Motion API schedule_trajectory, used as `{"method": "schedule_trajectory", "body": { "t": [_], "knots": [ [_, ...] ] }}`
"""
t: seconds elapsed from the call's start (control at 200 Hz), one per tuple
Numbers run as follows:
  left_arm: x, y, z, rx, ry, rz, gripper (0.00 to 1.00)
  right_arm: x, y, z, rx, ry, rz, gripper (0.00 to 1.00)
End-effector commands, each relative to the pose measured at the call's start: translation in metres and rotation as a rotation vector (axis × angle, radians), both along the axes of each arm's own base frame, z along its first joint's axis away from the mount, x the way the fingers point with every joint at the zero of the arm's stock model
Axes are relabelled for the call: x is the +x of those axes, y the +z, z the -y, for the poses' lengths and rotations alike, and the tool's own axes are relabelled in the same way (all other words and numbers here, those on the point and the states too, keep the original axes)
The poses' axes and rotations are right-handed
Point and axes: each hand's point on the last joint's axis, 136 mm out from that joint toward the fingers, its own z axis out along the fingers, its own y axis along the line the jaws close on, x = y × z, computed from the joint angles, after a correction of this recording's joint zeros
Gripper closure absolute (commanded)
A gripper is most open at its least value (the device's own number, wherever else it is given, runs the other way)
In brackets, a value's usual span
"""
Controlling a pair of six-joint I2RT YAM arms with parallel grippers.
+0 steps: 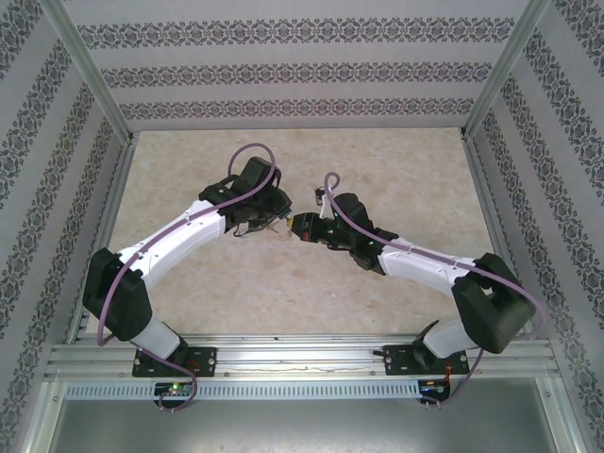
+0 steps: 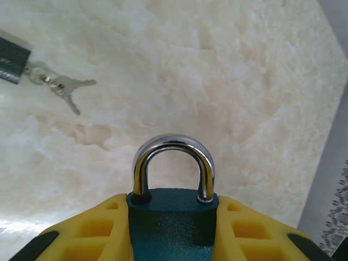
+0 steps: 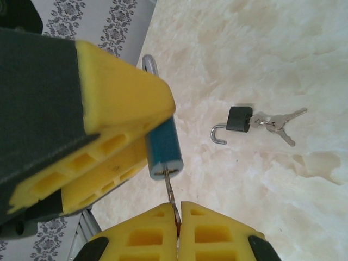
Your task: Unlock with the key
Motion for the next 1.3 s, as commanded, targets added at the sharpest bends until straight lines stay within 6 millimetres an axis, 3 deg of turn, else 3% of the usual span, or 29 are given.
{"method": "schedule_trajectory", "body": {
  "t": [0.0,0.27,0.6,0.939,1.129,1.294],
  "knots": [
    [-0.024,-0.001,-0.005,0.084,-0.055,-0.057,0.74,0.023,0.009,0.003,0.079,-0.090,0.052,1.00],
    [-0.027,-0.001,-0.004,0.080,-0.052,-0.049,0.74,0.029,-0.005,-0.003,0.167,-0.126,0.011,1.00],
    [-0.030,-0.008,0.018,-0.008,-0.090,-0.063,0.76,0.041,0.030,-0.015,0.288,-0.114,0.136,1.00],
    [-0.029,-0.006,0.034,-0.075,-0.130,-0.060,0.76,0.045,0.053,-0.009,0.315,-0.125,0.199,1.00],
    [-0.024,-0.003,0.030,-0.074,-0.118,-0.043,0.76,0.047,0.053,-0.007,0.286,-0.121,0.202,1.00],
    [-0.004,0.003,0.007,-0.089,-0.065,0.000,0.76,0.043,0.039,0.005,0.244,-0.123,0.162,1.00]
  ]
}}
